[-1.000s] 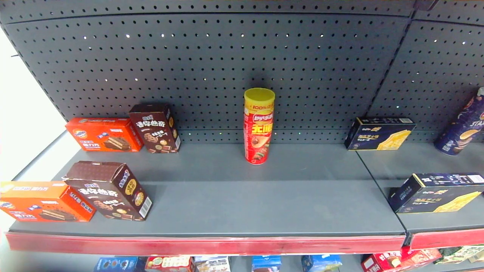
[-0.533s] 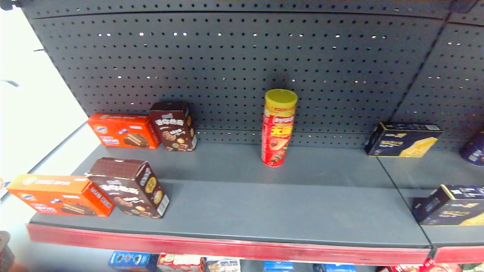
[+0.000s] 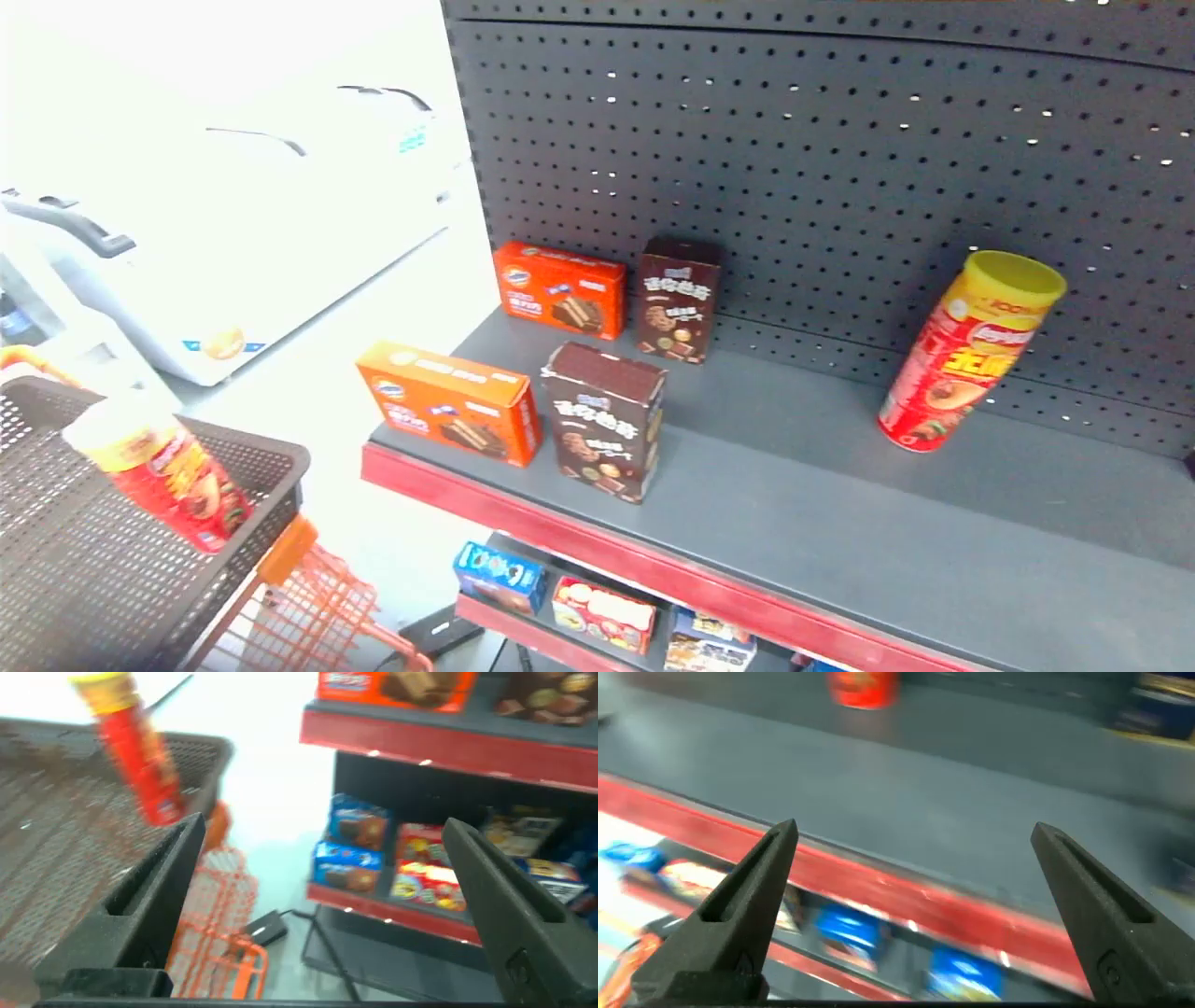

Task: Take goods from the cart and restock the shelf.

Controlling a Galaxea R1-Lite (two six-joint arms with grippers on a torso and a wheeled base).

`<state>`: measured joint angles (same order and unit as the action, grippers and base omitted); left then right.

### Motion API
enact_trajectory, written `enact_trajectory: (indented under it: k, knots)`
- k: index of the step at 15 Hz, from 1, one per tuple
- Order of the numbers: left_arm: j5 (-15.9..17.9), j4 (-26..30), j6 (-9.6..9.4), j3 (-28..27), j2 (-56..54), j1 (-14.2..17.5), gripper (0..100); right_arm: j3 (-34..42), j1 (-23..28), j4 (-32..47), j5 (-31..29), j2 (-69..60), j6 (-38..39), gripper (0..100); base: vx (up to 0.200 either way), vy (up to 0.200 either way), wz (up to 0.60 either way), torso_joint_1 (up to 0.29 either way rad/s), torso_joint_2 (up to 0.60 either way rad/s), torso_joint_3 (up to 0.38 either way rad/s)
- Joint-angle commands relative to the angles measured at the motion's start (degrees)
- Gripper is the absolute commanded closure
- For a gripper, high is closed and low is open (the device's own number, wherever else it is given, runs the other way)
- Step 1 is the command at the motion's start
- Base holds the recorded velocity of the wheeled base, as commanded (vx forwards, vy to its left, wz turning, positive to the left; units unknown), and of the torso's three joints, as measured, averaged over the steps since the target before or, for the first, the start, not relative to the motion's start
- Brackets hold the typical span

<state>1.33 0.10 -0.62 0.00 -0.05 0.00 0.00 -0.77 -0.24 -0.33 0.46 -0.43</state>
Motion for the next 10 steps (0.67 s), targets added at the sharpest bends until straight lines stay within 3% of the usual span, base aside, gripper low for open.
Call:
enact_trajectory:
  k: [1,2,10]
  knots:
    - [0.0,0.0,0.01,0.0,0.0,0.0,0,0.0,0.0,0.0,0.0,0.1,0.0,0,0.000,0.000,0.60,0.002,0.00,0.002]
    - [0.0,0.0,0.01,0.0,0.0,0.0,0,0.0,0.0,0.0,0.0,0.1,0.0,0,0.000,0.000,0.60,-0.002,0.01,0.002]
    - [0.1,0.0,-0.26,0.0,0.0,0.0,0,0.0,0.0,0.0,-0.2,0.0,0.3,0,0.000,0.000,0.00,0.000,0.00,0.000]
